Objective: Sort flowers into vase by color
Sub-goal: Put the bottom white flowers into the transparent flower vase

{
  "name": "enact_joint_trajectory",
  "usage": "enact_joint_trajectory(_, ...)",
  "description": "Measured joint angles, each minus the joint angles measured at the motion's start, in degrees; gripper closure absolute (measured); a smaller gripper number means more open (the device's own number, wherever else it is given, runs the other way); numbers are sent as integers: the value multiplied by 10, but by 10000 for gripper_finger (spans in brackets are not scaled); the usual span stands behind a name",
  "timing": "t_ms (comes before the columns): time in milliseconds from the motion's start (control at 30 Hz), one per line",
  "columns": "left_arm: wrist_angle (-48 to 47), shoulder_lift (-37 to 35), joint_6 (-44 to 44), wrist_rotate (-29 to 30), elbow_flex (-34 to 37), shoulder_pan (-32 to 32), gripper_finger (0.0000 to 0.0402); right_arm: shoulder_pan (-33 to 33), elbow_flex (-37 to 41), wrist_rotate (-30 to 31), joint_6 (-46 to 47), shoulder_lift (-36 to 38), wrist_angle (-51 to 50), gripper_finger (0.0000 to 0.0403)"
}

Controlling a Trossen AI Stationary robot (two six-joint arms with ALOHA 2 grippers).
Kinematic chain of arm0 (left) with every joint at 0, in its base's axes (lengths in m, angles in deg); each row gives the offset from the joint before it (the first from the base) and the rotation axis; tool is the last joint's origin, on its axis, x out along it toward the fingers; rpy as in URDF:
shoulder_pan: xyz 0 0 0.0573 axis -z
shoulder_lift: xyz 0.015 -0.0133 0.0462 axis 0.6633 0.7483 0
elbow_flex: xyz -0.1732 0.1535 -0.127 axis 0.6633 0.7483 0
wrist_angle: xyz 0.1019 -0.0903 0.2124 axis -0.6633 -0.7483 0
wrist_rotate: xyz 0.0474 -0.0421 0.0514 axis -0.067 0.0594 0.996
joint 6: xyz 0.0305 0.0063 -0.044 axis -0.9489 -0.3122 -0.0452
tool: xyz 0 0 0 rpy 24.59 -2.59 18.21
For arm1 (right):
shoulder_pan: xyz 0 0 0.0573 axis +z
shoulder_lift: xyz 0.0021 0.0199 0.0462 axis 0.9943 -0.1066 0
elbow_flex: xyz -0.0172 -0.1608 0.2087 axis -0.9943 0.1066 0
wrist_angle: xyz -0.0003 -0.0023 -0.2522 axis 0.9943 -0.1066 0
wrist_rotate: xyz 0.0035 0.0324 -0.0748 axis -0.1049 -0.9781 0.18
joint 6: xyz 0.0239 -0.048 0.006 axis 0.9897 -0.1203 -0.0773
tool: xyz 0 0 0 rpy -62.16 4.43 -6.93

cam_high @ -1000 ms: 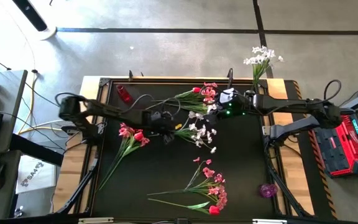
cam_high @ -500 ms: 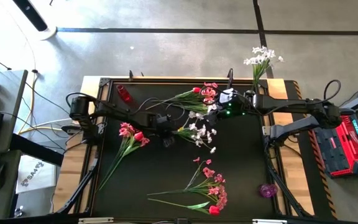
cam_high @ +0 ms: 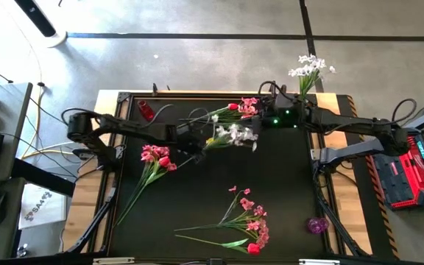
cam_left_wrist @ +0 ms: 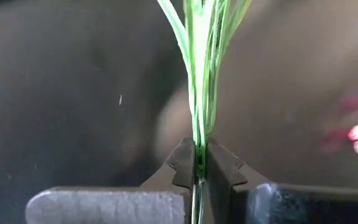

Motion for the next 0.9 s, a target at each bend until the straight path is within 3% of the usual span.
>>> enact_joint_trajectory(167,38,-67,13,11,0,-10,398,9,0,-7,-5,-10,-50,256)
enact_joint_trajectory(333,122,-115,28,38,-1,-21,400,38,0,-11,-2,-30,-18,256)
enact_joint_trajectory(633,304,-122,20,36,-1,-27,401,41,1,49,-11,-30,138,236)
enact_joint_trajectory(900,381,-121,-13,9,-2,-27,401,33,0,32,-71,-33,261,198)
